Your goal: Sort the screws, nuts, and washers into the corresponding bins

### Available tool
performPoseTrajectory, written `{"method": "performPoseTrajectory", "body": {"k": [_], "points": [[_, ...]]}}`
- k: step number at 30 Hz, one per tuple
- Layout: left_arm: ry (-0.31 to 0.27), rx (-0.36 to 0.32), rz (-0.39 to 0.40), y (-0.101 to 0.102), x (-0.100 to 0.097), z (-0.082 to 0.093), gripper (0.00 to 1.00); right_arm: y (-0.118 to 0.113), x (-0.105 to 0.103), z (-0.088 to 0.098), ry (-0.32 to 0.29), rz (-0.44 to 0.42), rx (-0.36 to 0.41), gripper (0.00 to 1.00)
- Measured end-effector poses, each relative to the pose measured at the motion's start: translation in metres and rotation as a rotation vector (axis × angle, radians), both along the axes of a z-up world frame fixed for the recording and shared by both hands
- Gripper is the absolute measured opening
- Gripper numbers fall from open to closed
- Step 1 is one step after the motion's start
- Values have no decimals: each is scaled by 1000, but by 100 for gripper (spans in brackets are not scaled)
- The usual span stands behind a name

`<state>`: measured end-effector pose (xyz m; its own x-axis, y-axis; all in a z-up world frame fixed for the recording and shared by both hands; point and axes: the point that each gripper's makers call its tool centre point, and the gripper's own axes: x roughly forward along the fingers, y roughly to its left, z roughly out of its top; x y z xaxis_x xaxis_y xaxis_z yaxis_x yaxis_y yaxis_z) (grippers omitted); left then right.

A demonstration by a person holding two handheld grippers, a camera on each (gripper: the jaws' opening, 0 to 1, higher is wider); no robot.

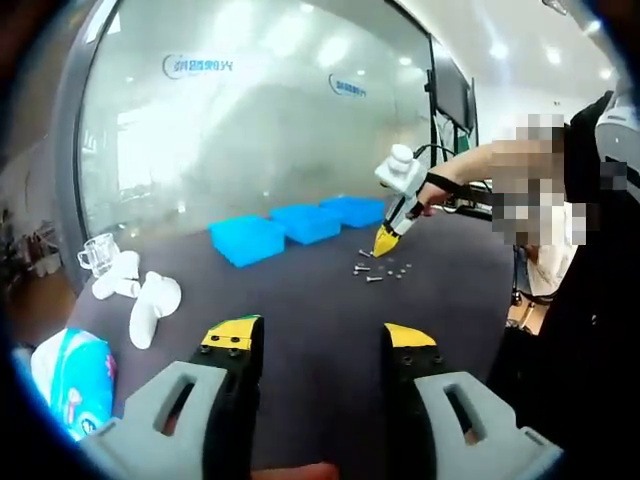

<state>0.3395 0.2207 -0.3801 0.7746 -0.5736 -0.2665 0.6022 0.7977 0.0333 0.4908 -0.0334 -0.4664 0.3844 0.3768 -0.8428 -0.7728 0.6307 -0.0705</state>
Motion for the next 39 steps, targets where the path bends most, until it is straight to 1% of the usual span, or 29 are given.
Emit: {"method": "performPoseTrajectory", "body": {"k": [2, 9, 12, 17, 20, 21, 23, 27, 29, 32, 33, 35, 39], "points": [[-2, -1, 1, 0, 0, 0, 46, 1, -1, 0, 0, 11, 8, 0], [-7, -9, 8, 0, -2, 3, 46, -1, -3, 2, -13, -1, 64, 0], [-9, -7, 9, 0, -2, 3, 46, -1, -5, 7, -28, -8, 102, 0], [-13, -9, 7, -3, -3, 6, 46, -4, -11, 18, -70, -8, 153, 0], [-18, -11, 5, -5, -3, 7, 46, -6, -14, 32, -120, -22, 219, 0], [-20, -11, 6, -5, -3, 8, 46, -8, -17, 35, -127, -28, 234, 0], [-23, -9, 6, -6, -3, 9, 46, -10, -19, 45, -173, -23, 259, 0], [-32, -12, 6, -7, -5, 12, 46, -14, -26, 64, -227, -57, 354, 0], [-39, -14, 8, -8, -5, 14, 46, -18, -29, 78, -280, -76, 409, 0], [-48, -12, 7, -10, -6, 17, 46, -27, -36, 93, -367, -75, 428, 0], [-49, -11, 7, -11, -7, 17, 46, -28, -39, 99, -396, -81, 453, 0], [-54, -12, 9, -12, -7, 19, 46, -33, -46, 107, -424, -94, 486, 0], [-64, -21, 14, -14, -7, 23, 46, -44, -57, 120, -503, -109, 515, 0]]}}
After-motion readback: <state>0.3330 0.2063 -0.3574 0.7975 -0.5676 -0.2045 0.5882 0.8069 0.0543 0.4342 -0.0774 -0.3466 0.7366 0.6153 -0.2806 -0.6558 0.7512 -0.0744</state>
